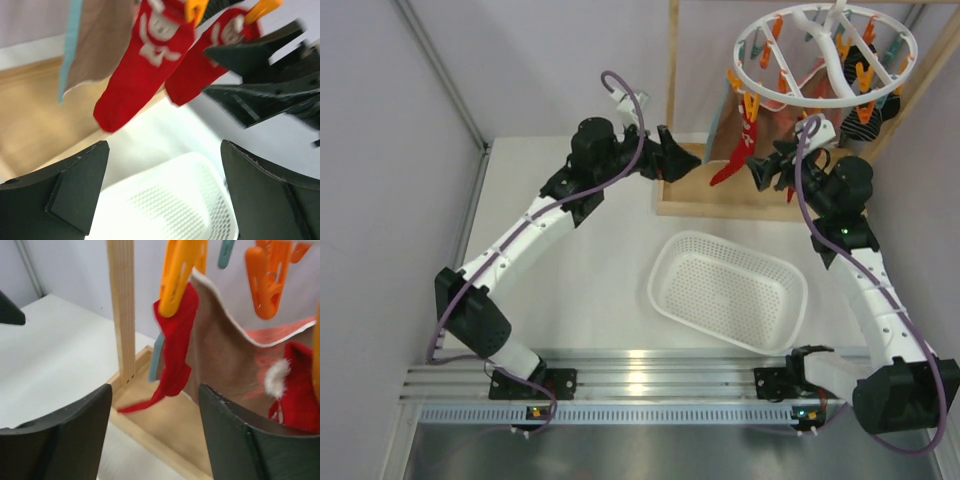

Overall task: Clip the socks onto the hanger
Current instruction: Reset both arms

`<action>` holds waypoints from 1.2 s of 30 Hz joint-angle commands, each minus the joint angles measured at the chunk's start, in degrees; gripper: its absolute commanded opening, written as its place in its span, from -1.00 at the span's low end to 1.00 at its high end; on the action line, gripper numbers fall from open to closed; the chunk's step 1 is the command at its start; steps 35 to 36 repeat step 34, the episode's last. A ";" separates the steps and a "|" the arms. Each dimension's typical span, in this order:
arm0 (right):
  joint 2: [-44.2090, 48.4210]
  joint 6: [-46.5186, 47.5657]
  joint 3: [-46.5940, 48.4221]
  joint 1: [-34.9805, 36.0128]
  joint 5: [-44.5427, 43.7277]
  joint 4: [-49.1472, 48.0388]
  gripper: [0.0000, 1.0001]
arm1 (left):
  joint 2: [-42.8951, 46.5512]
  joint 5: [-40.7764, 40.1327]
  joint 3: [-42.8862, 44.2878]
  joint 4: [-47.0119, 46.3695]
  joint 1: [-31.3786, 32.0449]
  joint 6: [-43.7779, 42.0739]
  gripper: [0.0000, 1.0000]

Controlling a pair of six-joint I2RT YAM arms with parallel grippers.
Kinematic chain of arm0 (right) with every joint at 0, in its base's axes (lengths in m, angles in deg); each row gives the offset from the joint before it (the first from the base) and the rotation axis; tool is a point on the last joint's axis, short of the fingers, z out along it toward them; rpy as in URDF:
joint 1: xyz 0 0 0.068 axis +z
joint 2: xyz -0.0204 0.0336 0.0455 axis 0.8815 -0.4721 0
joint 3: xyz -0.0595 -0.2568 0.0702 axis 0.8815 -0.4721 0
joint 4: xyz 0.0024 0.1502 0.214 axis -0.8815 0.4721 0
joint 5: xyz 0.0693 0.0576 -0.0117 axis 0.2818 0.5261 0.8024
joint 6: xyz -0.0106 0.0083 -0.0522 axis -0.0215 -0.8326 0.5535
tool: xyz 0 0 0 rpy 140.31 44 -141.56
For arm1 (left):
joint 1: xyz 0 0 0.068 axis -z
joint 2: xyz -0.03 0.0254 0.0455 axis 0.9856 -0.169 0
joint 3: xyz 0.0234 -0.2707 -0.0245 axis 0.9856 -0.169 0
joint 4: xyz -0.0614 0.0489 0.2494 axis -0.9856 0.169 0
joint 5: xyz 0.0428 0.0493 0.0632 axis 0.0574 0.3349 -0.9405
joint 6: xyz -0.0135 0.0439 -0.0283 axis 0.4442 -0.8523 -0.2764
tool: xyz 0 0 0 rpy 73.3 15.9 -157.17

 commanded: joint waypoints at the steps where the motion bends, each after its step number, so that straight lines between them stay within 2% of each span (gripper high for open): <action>1: 3.76 3.40 0.40 0.63 6.93 8.58 0.43 | 6.35 2.57 -3.65 11.35 -3.21 -11.14 0.97; 3: 5.08 6.29 0.49 0.64 10.19 15.94 0.64 | 8.81 2.92 -6.73 14.77 -5.76 -15.46 0.97; 5: 5.87 8.67 0.58 0.64 12.39 21.15 0.81 | 9.52 3.45 -7.01 22.59 -10.33 -17.76 0.97; 6: 6.05 12.08 0.67 0.72 13.09 27.44 0.98 | 9.61 0.93 -6.57 25.40 -11.57 -20.38 0.97; 9: 7.27 18.24 -1.60 0.81 12.93 33.81 1.00 | 10.31 -4.09 -6.04 34.37 -15.52 -23.74 0.97; 13: 9.73 24.32 -6.00 0.90 10.20 41.28 1.00 | 14.52 -11.39 -10.42 37.20 -20.62 -27.35 0.96; 14: 10.26 25.46 -6.97 0.81 8.98 42.43 1.00 | 17.32 -14.28 -13.92 36.60 -21.42 -27.53 0.96; 19: 12.28 26.97 -9.17 0.81 4.67 45.87 1.00 | 26.30 -14.30 -24.75 34.83 -29.49 -28.14 0.96; 23: 15.53 25.83 -10.76 0.81 2.99 45.08 1.00 | 31.14 -15.10 -29.85 35.01 -32.41 -29.11 0.96; 28: 17.38 23.11 -10.41 0.90 2.11 44.73 1.00 | 34.13 -13.69 -31.44 35.89 -34.60 -28.50 0.96; 36: 18.79 21.69 -10.84 0.90 2.55 44.47 0.99 | 34.13 -12.38 -30.03 37.29 -34.78 -28.32 0.96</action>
